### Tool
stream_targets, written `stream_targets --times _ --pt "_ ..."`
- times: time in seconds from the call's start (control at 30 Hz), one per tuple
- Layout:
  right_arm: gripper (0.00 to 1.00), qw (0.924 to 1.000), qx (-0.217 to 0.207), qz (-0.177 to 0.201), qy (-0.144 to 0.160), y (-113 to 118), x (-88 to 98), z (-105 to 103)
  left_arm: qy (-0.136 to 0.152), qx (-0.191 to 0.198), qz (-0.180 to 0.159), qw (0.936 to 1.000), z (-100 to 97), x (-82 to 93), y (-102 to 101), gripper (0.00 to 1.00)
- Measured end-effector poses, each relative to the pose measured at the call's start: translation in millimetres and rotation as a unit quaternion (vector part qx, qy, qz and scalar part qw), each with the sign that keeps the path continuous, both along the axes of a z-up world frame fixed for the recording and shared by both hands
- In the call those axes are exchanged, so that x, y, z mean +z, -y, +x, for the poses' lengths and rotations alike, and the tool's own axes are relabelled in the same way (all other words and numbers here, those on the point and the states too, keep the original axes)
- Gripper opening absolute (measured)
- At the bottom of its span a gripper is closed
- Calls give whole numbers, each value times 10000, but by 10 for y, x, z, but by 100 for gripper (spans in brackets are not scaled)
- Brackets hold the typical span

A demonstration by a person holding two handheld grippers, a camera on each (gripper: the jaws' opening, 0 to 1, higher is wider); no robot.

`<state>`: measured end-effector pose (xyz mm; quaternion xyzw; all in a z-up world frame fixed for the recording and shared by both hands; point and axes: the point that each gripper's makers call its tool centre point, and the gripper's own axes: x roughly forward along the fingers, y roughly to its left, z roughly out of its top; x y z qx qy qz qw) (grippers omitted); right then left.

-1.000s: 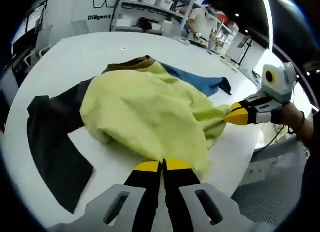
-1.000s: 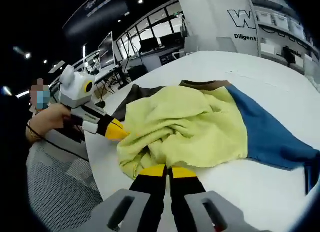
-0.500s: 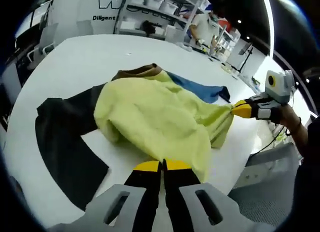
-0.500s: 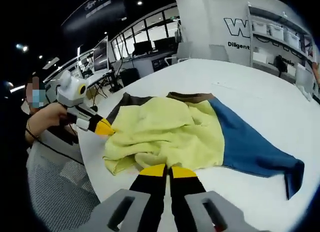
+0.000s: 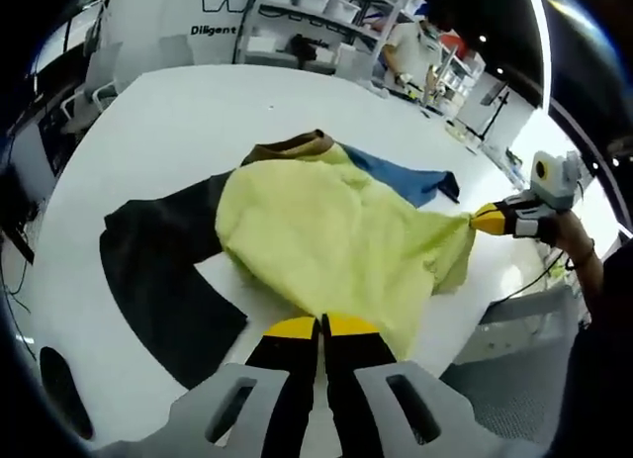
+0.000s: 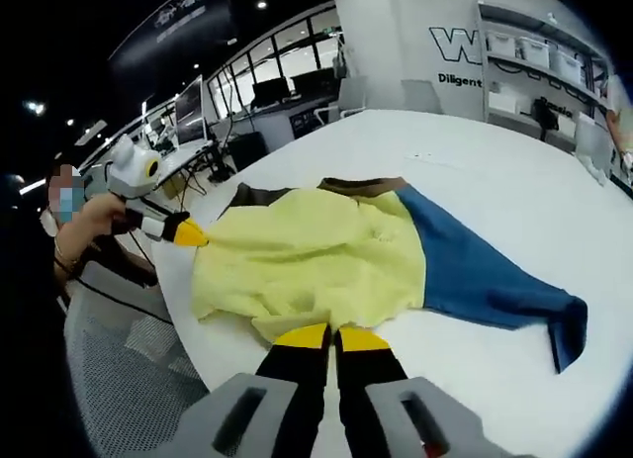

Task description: Fold the garment on the visible template until the final outline fits inside the template.

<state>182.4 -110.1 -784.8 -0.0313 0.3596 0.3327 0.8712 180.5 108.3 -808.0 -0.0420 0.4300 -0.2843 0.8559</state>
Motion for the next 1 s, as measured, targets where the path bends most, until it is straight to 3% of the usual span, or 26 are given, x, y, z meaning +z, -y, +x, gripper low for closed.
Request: stream_targets --times 0.07,0.2,0.53,0.73,1.0 --pt "0 9998 -112 -12 -148 76 -11 -62 -46 86 37 9999 -13 84 -26 0" --pt "0 9989 -344 -51 -300 186 -86 -34 -114 36 156 9998 26 80 51 0" --pt "0 9968 -617 -146 -485 331 -232 72 -134 -35 27 9999 138 116 275 0" --pt "0 9959 -658 -243 -566 351 -320 60 -125 7 -103 9999 261 170 455 1" --pt "0 9951 -736 -297 -584 356 -350 48 -77 -300 2 9995 337 125 784 1"
